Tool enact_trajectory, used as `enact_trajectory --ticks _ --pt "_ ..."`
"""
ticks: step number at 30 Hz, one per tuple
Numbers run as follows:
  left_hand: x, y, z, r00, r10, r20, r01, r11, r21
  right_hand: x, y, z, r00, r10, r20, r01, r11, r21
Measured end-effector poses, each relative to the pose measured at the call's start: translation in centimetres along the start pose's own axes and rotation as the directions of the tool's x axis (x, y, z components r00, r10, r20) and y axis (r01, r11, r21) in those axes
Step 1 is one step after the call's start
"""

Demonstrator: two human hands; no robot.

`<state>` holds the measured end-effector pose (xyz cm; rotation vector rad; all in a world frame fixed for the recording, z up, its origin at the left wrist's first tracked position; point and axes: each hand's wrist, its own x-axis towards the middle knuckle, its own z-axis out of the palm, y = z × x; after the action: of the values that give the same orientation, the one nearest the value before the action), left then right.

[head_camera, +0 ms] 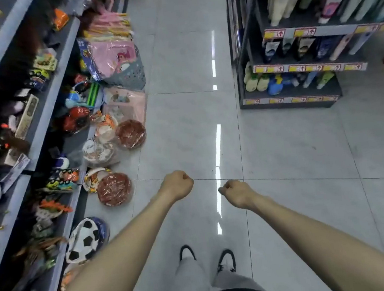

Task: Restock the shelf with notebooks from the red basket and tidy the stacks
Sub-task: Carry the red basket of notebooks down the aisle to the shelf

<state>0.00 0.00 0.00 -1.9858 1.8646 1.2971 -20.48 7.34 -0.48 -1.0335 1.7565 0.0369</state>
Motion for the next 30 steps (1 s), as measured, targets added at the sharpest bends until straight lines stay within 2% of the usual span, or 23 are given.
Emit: enact_trajectory --ticks 7,12,21,30 --pt "8.5 3.0 -5.1 1.000 -0.012 0.006 0.012 0.995 -0.095 6.5 -8.3 -5.9 0.998 -0.057 -0.020 0.056 0.997 -0.061" --pt "17.9 4.8 -12.4 1.000 -0.015 -0.006 0.014 0.991 -0.135 14.0 -16.2 -11.8 0.997 -0.056 -0.048 0.052 0.996 -0.077" --pt "34.1 11.8 -27.8 0.999 0.007 0.053 -0.005 1.000 -0.028 26.0 -29.1 -23.8 0.990 -0.043 -0.134 0.048 0.998 0.034" --pt "54.3 22.8 -36.0 0.985 0.011 0.174 -0.018 0.999 0.043 43.1 -36.9 -38.9 0.992 -0.004 -0.130 0.004 1.000 -0.003"
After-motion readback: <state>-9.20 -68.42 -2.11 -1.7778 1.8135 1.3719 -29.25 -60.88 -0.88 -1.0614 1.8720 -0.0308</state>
